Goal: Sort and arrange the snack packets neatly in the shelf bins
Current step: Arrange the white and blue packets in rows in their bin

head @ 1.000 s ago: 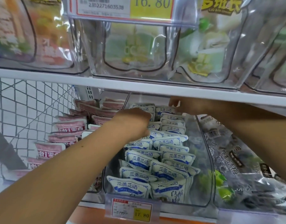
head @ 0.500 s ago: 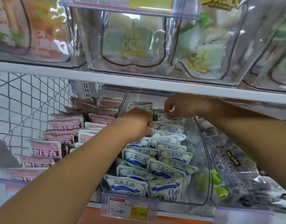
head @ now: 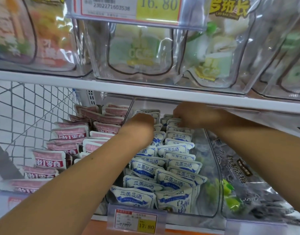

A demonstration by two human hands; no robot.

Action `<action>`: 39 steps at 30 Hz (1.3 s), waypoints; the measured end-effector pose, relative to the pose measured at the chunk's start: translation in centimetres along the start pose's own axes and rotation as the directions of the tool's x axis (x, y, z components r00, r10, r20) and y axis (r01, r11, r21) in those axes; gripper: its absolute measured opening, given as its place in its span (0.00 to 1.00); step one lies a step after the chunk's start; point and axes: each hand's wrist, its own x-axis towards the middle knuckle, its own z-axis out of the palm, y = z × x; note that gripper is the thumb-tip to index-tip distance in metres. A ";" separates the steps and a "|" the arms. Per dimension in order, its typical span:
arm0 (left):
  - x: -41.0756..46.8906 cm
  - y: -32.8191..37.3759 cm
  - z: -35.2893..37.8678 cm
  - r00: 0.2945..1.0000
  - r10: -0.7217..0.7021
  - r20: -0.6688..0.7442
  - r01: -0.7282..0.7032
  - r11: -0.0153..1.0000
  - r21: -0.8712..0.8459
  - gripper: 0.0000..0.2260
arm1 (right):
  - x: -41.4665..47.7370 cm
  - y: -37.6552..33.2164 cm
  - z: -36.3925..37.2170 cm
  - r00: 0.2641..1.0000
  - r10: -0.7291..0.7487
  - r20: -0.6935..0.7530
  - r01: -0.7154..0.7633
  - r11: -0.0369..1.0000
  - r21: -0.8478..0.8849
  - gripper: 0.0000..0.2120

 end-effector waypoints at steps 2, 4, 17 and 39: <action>-0.5 0.0 -0.4 0.999 0.038 0.032 -0.037 0.999 -0.025 0.07 | -0.9 0.3 -0.5 0.998 0.032 -0.057 -0.027 0.996 0.086 0.12; -1.5 0.1 -1.2 0.994 0.090 0.055 -0.086 0.994 -0.074 0.18 | -2.3 0.6 -0.9 0.986 0.073 -0.153 -0.043 0.981 0.191 0.11; -9.2 -3.8 -0.7 0.927 0.354 -0.125 -0.325 0.923 0.205 0.22 | -1.8 -6.6 0.0 0.993 -0.022 0.112 -0.013 0.953 0.303 0.13; -10.6 -5.1 0.5 0.866 0.440 -0.239 -0.424 0.898 0.118 0.17 | -0.6 -9.0 -0.2 0.999 -0.030 0.028 0.002 0.718 0.696 0.05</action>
